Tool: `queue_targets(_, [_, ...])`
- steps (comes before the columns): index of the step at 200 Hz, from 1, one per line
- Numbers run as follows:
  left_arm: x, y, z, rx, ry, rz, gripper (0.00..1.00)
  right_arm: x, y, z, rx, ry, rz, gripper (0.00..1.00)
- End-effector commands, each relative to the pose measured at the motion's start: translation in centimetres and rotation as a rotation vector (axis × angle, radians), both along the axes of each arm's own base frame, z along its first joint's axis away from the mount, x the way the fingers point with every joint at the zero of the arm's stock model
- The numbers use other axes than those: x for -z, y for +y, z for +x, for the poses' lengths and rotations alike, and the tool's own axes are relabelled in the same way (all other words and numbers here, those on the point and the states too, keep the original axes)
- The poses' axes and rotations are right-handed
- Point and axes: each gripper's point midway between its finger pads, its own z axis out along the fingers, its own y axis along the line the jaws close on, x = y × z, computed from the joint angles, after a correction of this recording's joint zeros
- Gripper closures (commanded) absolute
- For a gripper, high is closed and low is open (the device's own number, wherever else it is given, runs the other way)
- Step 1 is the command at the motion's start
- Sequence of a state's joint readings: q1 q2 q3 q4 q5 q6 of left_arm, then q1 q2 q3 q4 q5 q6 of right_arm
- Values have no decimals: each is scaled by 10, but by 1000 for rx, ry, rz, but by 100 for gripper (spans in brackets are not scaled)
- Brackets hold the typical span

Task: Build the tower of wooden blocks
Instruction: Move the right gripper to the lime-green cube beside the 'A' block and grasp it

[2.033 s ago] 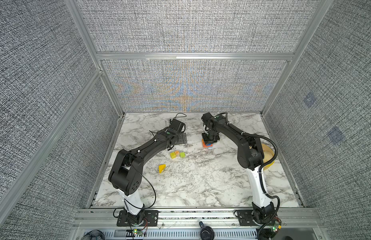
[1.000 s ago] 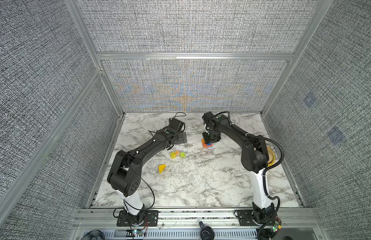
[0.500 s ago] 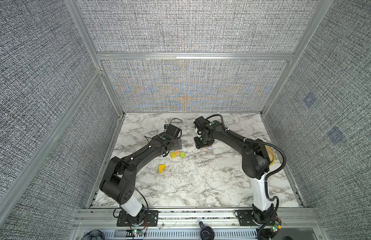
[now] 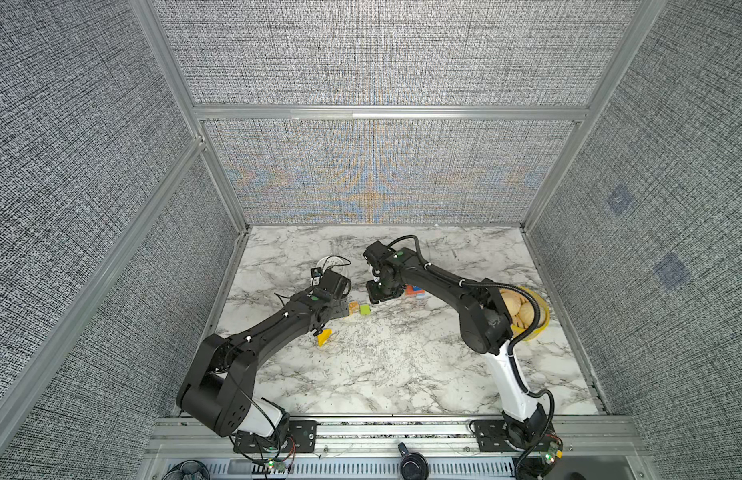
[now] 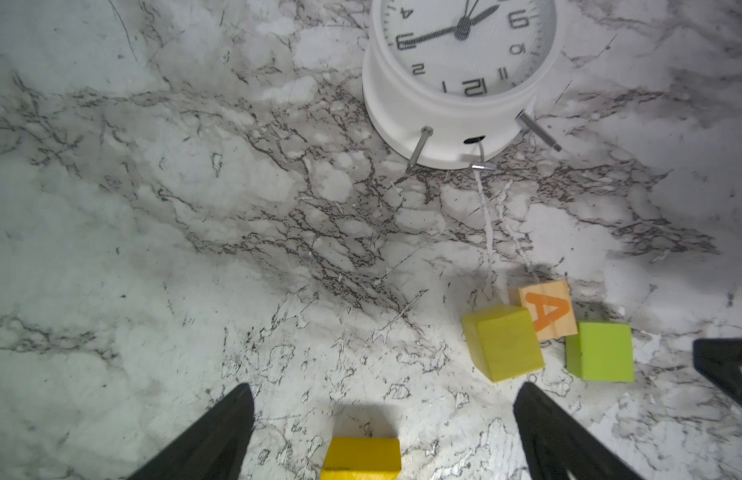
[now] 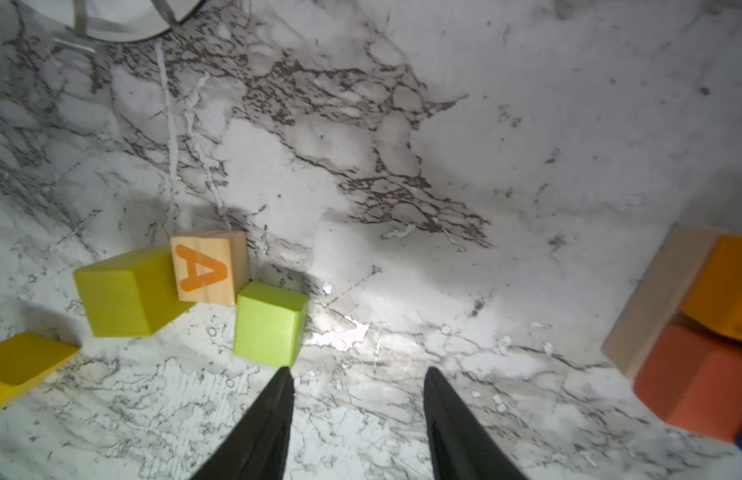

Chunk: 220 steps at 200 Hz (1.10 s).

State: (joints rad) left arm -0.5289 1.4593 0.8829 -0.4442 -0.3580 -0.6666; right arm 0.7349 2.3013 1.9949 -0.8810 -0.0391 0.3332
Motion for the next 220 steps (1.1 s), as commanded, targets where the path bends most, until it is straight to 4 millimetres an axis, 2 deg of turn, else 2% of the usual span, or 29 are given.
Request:
queue_targets(1, [-1, 4, 0, -29, -24, -11, 1, 2, 7, -8, -13, 25, -5, 45])
queue_targets(51, [-1, 10, -6, -28, -33, -3, 1, 8, 20, -17, -48, 35, -23, 43])
queue_targets(158, [1, 13, -11, -27, -24, -3, 1, 31, 34, -24, -68, 75, -30, 44])
queue_targets(220, [-2, 16, -13, -28, -28, 2, 1, 36, 25, -22, -66, 47, -88, 47])
